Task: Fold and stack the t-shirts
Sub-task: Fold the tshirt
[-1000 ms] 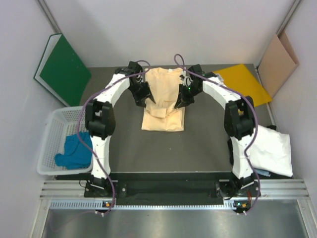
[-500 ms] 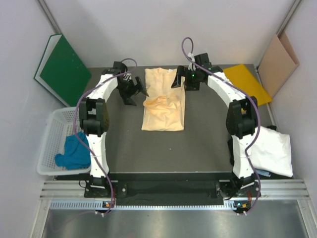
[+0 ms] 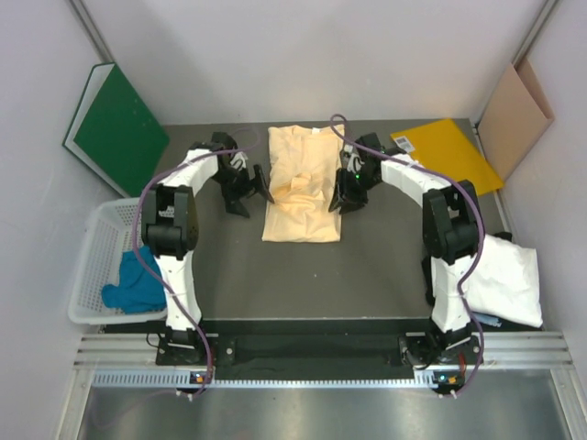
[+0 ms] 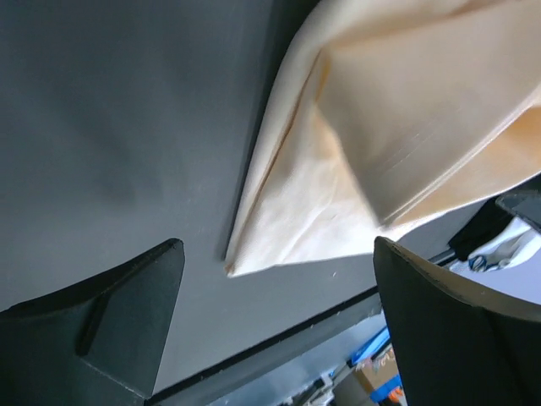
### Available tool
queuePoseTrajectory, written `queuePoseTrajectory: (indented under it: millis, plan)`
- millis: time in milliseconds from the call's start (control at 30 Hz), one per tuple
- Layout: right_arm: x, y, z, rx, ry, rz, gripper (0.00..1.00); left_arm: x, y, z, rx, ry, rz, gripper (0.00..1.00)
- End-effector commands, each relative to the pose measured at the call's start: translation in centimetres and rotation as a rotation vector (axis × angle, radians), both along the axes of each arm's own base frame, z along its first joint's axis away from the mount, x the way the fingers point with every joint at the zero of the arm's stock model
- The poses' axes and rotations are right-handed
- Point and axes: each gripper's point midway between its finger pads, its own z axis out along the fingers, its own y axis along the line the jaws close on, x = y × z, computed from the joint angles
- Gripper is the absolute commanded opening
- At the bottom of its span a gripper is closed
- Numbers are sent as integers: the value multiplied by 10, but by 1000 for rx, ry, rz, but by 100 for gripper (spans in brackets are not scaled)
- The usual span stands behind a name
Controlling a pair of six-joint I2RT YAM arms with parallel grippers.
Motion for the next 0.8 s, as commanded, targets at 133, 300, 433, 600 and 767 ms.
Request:
queuePoseTrajectory:
  millis: [133, 300, 433, 600, 767]
  plan:
    - [-33, -25, 4, 25, 151, -71, 59, -48, -4, 3, -61, 75, -118, 93]
    - [-50, -12, -18, 61, 242, -70, 65, -65, -16, -19, -76, 174, -171, 84]
    - [-67, 7, -32, 83, 331, -34, 65, -72, -26, -31, -87, 218, -196, 79]
    - [-76, 26, -44, 75, 383, -7, 39, -90, -45, -50, -60, 286, -248, 36]
    - [-86, 24, -40, 53, 387, -5, 0, -97, -39, -49, 9, 294, -233, 0]
